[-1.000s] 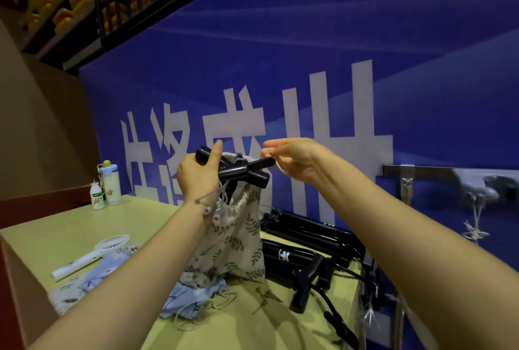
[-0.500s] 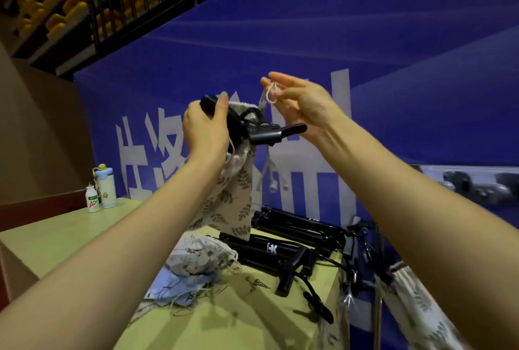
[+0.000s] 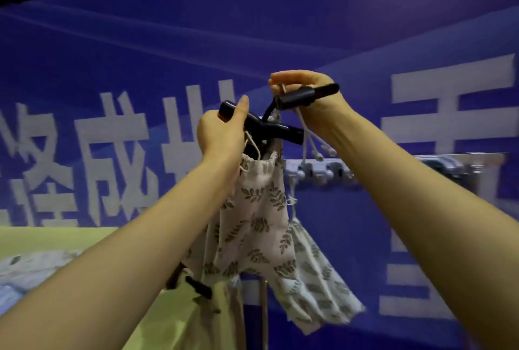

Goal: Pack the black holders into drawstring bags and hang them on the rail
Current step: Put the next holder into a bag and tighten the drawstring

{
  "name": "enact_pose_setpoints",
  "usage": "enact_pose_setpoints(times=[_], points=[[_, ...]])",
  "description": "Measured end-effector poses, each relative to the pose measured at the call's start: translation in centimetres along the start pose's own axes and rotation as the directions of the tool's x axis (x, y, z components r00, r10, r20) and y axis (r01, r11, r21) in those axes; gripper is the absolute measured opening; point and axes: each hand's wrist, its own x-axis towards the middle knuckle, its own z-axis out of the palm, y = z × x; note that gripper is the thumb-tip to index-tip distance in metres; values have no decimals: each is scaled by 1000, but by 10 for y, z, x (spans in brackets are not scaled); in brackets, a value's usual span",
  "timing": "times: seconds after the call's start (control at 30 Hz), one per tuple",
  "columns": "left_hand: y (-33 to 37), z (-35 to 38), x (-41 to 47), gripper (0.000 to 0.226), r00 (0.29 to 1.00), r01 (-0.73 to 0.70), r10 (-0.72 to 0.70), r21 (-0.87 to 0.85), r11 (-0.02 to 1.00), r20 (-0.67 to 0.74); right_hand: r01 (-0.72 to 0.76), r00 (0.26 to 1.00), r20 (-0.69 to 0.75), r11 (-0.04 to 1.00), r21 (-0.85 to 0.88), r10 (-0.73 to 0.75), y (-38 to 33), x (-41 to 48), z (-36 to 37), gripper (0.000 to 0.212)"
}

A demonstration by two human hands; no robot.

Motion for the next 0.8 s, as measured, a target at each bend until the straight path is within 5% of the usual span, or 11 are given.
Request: enact_pose_setpoints(times=[0.2, 0.4, 0.5, 0.67, 0.8], points=[[-37, 62, -45, 38, 979, 182, -176, -51, 982, 104, -209, 975, -106, 963, -171, 193, -6, -26, -70, 27], [-111, 101, -74, 42, 891, 444, -451, 105, 890, 47, -455, 887, -305, 775, -440, 348, 35, -47, -110, 21], [-135, 110, -81, 35, 852, 512, -518, 91, 854, 77, -489, 871, -332, 689, -535, 361, 56, -53, -123, 18], [-144, 119, -69, 34, 822, 543, -553, 103, 833, 137, -535, 836, -363, 762, -366, 413, 80, -44, -127, 15], [-163, 128, -56, 31, 767, 613, -618, 90, 785, 173, -530, 848, -331, 648, -547, 415, 108, -25, -122, 10]])
